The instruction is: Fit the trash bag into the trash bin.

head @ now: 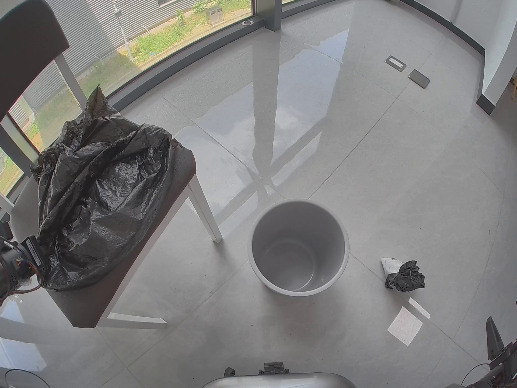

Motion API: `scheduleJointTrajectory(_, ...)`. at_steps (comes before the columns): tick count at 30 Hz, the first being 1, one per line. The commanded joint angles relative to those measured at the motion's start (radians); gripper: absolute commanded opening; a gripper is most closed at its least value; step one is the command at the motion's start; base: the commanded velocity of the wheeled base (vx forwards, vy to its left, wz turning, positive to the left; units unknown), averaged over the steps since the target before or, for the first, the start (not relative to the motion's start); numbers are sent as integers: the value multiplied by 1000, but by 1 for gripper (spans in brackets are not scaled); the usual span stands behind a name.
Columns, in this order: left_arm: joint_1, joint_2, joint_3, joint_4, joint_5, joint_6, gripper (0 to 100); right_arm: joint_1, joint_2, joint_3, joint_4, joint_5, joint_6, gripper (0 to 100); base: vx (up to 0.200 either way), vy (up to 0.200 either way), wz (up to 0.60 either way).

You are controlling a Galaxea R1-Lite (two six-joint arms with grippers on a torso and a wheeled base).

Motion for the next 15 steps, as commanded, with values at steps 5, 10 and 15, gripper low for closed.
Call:
scheduleJointTrajectory(5, -26, -92, -35, 0, -55, 6, 0, 4, 53, -120, -48, 139, 31, 100, 0, 0, 0)
scheduleJointTrajectory(10, -43, -102, -52, -2, -55, 6, 0, 8, 163, -188, -46, 164, 22, 100, 0, 0, 0)
scheduleJointTrajectory(15, -147, -150, -113, 0, -55, 25, 0, 35, 309, -272, -45, 217, 28, 100, 0, 0, 0)
